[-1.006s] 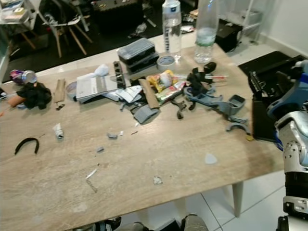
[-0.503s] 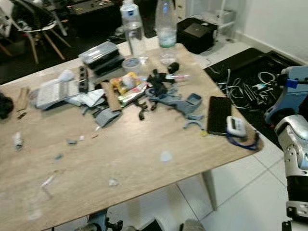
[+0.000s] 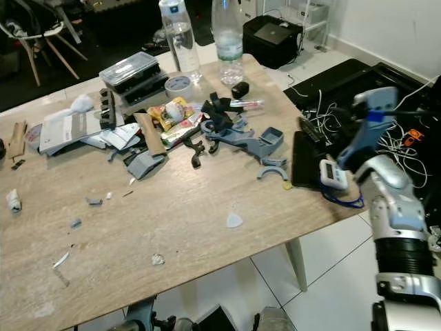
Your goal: Picking trash to rubbish bin
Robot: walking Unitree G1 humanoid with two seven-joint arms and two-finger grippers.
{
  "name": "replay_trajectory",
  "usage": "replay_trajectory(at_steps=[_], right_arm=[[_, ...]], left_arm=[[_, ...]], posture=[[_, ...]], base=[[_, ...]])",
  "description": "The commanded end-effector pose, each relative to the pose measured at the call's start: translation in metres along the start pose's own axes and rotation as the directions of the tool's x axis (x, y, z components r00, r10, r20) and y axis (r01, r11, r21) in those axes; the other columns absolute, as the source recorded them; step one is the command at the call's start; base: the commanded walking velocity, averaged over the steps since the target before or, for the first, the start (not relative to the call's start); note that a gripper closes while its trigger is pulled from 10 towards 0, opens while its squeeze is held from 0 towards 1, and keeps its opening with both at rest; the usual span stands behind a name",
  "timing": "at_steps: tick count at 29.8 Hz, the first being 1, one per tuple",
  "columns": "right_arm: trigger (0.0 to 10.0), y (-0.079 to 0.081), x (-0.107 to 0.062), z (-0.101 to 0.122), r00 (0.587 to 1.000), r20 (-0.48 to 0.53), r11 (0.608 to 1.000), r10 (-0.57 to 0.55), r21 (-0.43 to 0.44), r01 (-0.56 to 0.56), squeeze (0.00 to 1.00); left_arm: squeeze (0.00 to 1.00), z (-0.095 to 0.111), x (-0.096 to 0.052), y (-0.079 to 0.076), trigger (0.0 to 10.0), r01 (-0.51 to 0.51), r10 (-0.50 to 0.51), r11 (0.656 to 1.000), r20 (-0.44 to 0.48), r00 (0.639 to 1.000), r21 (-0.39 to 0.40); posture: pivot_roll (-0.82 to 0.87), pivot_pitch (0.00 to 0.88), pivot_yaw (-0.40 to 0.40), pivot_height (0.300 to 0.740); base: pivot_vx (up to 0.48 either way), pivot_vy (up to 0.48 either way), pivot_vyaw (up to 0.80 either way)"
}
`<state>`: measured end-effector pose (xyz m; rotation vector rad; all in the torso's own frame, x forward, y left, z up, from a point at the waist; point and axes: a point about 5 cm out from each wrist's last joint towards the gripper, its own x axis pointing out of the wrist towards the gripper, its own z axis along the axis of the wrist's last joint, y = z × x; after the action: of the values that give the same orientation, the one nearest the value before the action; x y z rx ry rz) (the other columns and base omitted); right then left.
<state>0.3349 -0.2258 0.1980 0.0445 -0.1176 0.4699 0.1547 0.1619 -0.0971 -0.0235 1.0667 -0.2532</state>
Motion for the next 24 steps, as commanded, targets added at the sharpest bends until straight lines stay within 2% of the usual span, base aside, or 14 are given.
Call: replay_trajectory(at_steps=[1, 2, 5, 8, 12, 17, 19, 22, 24], right_arm=[[10.0, 0.012, 0.007, -0.011, 0.995, -0.044, 0.996, 0.087, 0.008, -0.086, 0.0], [10.0, 0.012, 0.007, -0.011, 0.995, -0.044, 0.996, 0.087, 0.008, -0.086, 0.0], [10.0, 0.034, 0.016, -0.016, 0.968, -0.094, 0.971, 0.232, -0.03, -0.236, 0.0], [10.0, 0.039, 0.022, -0.009, 0.959, -0.091, 0.96, 0.269, -0.059, -0.275, 0.0], [10.0, 0.03, 0.03, 0.0, 0.969, -0.139, 0.965, 0.204, -0.137, -0.223, 0.0], [10.0, 0.024, 0.032, 0.009, 0.983, -0.121, 0.974, 0.139, -0.164, -0.158, 0.0], [10.0, 0.021, 0.033, 0.012, 0.988, -0.109, 0.982, 0.109, -0.143, -0.124, 0.0], [10.0, 0.022, 0.032, 0.006, 0.986, -0.131, 0.986, 0.106, -0.115, -0.122, 0.0], [10.0, 0.029, 0.031, -0.009, 0.973, -0.201, 0.982, 0.116, -0.122, -0.142, 0.0]], left_arm=[[0.0, -0.021, -0.006, 0.009, 10.0, -0.019, 0.019, 1.0, -0.068, 0.998, 0.004], [0.0, -0.021, -0.006, 0.009, 10.0, -0.019, 0.019, 1.0, -0.068, 0.998, 0.004], [0.0, -0.031, -0.01, 0.016, 10.0, -0.037, 0.035, 0.999, -0.082, 0.996, -0.013], [0.0, -0.036, -0.013, 0.019, 10.0, -0.044, 0.042, 0.999, -0.088, 0.995, -0.021], [0.0, -0.043, -0.016, 0.023, 10.0, -0.049, 0.046, 0.998, -0.094, 0.995, -0.03], [0.0, -0.041, -0.016, 0.023, 10.0, -0.044, 0.042, 0.999, -0.086, 0.995, -0.028], [0.0, -0.036, -0.014, 0.022, 10.0, -0.038, 0.036, 0.999, -0.075, 0.997, -0.026], [0.0, -0.031, -0.013, 0.022, 10.0, -0.031, 0.03, 0.999, -0.061, 0.998, -0.02], [0.0, -0.029, -0.013, 0.022, 10.0, -0.029, 0.028, 1.0, -0.054, 0.998, -0.012]], posture=[[-0.12, 0.129, 0.09, 0.74], [-0.12, 0.129, 0.09, 0.74], [-0.1, 0.152, 0.089, 0.74], [-0.09, 0.166, 0.089, 0.74], [-0.08, 0.186, 0.093, 0.74], [-0.08, 0.194, 0.098, 0.74], [-0.08, 0.195, 0.101, 0.74], [-0.08, 0.195, 0.105, 0.74], [-0.09, 0.196, 0.107, 0.74]], base=[[0.0, 0.0, 0.0], [0.0, 0.0, 0.0], [0.0, 0.0, 0.0], [0.0, 0.0, 0.0], [0.0, 0.0, 0.0], [0.0, 0.0, 0.0], [0.0, 0.0, 0.0], [0.0, 0.0, 0.0], [0.0, 0.0, 0.0]])
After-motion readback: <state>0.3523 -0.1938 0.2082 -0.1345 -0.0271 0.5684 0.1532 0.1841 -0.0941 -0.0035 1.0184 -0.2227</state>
